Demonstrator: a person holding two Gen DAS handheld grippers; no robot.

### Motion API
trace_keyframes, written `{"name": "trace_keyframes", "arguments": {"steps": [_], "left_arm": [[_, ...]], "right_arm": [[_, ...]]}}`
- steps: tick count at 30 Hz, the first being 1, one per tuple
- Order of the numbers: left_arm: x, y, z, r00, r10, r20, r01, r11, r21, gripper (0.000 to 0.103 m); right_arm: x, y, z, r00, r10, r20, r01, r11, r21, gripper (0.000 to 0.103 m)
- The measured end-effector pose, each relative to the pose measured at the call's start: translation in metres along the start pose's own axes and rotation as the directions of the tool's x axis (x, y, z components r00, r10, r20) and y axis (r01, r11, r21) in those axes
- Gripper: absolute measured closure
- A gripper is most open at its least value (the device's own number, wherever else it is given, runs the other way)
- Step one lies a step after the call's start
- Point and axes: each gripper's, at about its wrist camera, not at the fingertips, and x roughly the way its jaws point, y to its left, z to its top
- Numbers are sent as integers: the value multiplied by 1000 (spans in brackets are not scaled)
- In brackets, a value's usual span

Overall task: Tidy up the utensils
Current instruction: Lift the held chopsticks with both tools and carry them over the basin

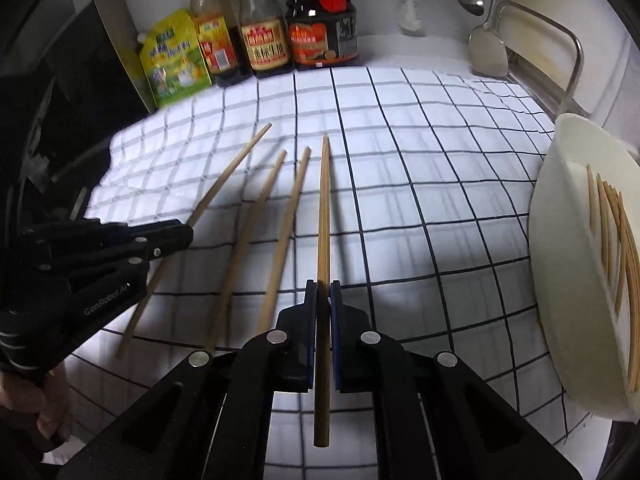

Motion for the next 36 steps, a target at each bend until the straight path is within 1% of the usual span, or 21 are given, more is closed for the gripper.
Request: {"name": "trace_keyframes", "arguments": {"steps": [4,10,14,18,21,23,26,29,32,36], "left_arm": [[-21,-6,5,1000,-12,21,12,1000,4,96],[-48,-21,18,998,-17,65,18,1000,-7,96],[-68,-41,30,994,-25,107,24,1000,7,96],[-84,-68,41,988,-47,146,43,998,35,96],[-89,-98,53,983,-87,162,76,994,73,96],[-88,-122,61,979,-133,155,118,988,99,96],[-83,-158,70,974,-177,142,156,977,149,96],[-69,-204,80,968,-229,106,204,957,206,96],[-54,-240,87,969,-234,85,205,945,256,96],[-35,-280,92,976,-211,59,184,934,306,96]], "right_arm": [[-23,-1,3,999,43,27,-43,999,18,97],[-60,-11,7,994,64,83,-65,998,14,97],[-87,-24,12,990,59,129,-61,998,11,97],[-120,-44,15,982,34,188,-39,999,23,97],[-147,-74,11,973,-14,231,-1,998,64,97],[-158,-96,6,969,-51,242,29,995,95,97],[-168,-132,-3,964,-110,241,75,985,152,97],[-172,-171,-14,961,-165,224,117,970,211,97],[-168,-201,-22,958,-209,196,158,956,245,97],[-162,-233,-29,958,-231,172,177,944,278,97]]}}
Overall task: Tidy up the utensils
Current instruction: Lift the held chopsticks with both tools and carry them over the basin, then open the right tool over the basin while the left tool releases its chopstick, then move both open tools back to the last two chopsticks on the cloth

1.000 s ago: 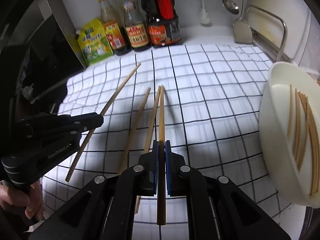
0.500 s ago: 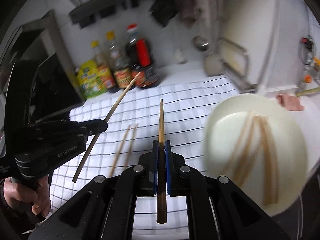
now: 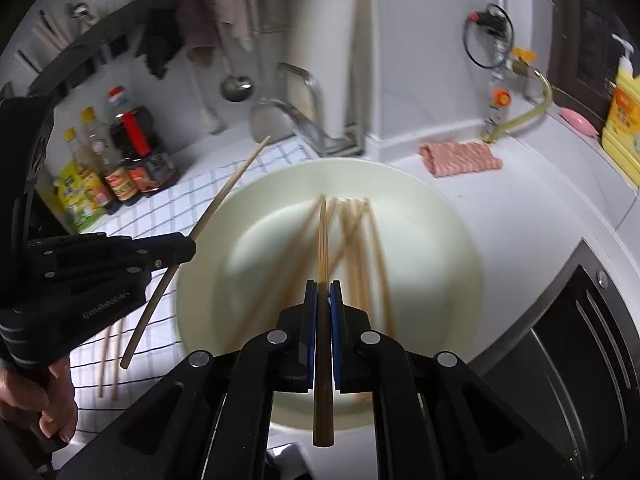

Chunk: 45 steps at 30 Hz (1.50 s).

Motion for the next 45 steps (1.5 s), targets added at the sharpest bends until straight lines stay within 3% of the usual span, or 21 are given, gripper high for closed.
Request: {"name": "trace_keyframes", "arguments": {"steps": [11,19,21,23,24,37,45], "left_arm": [[70,-27,9,990,27,-141,-23,999,33,96],[82,-26,16,986,46,-161,-44,999,17,95],[79,-25,18,986,59,-154,-57,998,13,83],[74,-22,20,988,69,-139,-69,998,5,48],[69,-21,21,990,77,-120,-77,997,-2,44],[25,-4,16,993,101,-61,-104,994,-34,35],[-9,11,-2,993,115,-18,-116,992,-41,28]], "right_arm": [[44,-42,-4,997,-7,-81,10,999,32,97],[66,-50,-1,991,22,-133,-16,999,44,97],[68,-51,-1,990,29,-140,-22,999,49,94],[67,-53,0,990,33,-136,-25,998,59,85],[65,-53,1,991,29,-128,-21,998,60,83],[38,-45,-4,995,20,-96,-14,998,66,75],[18,-19,-11,997,20,-78,-17,999,49,64]]}}
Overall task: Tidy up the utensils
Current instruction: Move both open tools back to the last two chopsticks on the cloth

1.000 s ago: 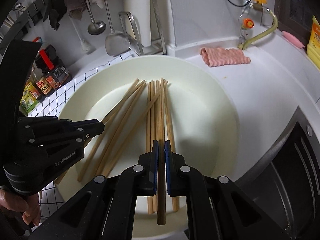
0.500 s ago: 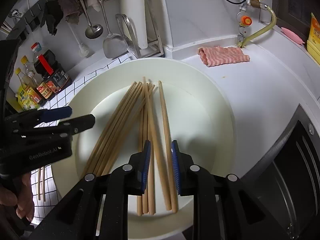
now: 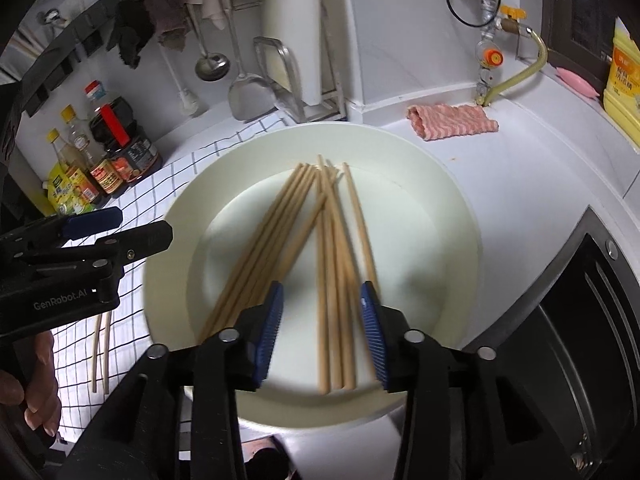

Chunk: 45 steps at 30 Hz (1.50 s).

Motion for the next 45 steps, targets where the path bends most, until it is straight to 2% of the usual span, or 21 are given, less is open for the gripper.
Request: {"name": "trace_keyframes", "arguments": {"steps": [11,20,24,33,45], "left_arm": [[-38,45,-29,999,23,43,-21,998,-58,22],[-52,93,-55,998,51,35,-46,988,-151,18],[-55,118,-70,997,71,24,-65,977,-203,17],[-54,175,-108,991,130,-24,-130,940,-315,15],[-36,229,-149,978,188,-96,-210,907,-365,15]], "right_arm": [[-16,61,-15,999,33,0,-32,996,-85,54],[-15,115,-24,998,61,-22,-64,982,-179,47],[-12,134,-26,997,74,-34,-80,975,-206,43],[8,179,-40,987,123,-99,-145,955,-258,42],[59,227,-62,972,148,-182,-193,945,-265,42]]}}
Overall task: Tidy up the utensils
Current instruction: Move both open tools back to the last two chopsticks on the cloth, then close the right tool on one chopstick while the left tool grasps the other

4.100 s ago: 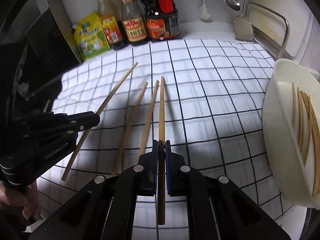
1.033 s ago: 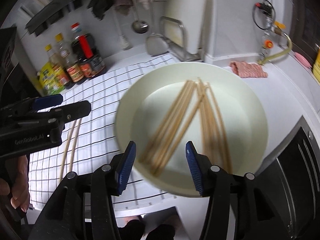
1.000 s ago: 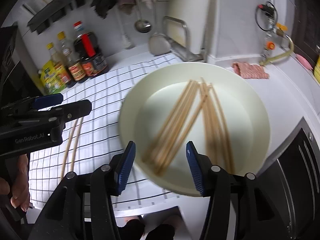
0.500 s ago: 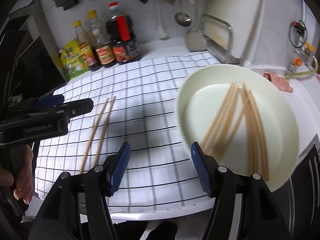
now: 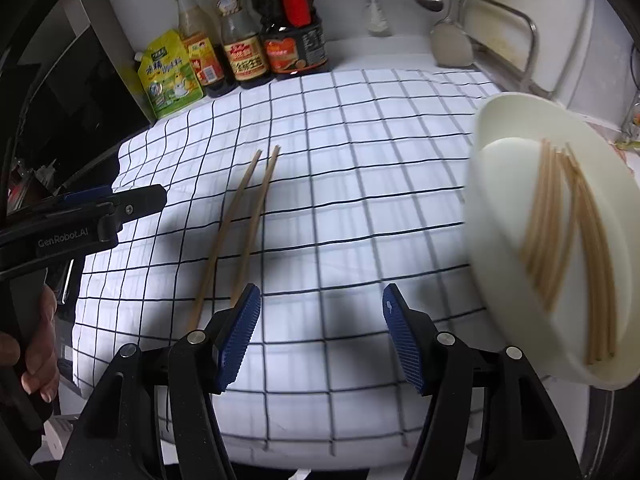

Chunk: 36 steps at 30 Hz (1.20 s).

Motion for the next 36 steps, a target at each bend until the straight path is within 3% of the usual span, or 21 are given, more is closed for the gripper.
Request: {"name": "trace_keyframes", "arguments": {"steps": [15,24,25,33,36], "left_arm": [[28,36,-4,1000,3,-17,-3,1000,-17,15],[37,39,-6,1000,-8,-27,8,1000,-8,15],[38,38,-6,1000,-10,-27,10,1000,-8,15],[44,27,-13,999,-33,-37,33,999,2,15],[47,20,-16,998,-42,-45,42,999,7,15]], "right_arm": [[50,41,1,1000,-12,-14,12,1000,0,42],[64,56,-4,995,-98,1,98,993,-62,43],[65,56,-5,994,-106,1,106,992,-70,45],[63,55,-8,993,-120,14,121,987,-110,93],[61,48,-9,993,-118,10,118,989,-92,95]]}}
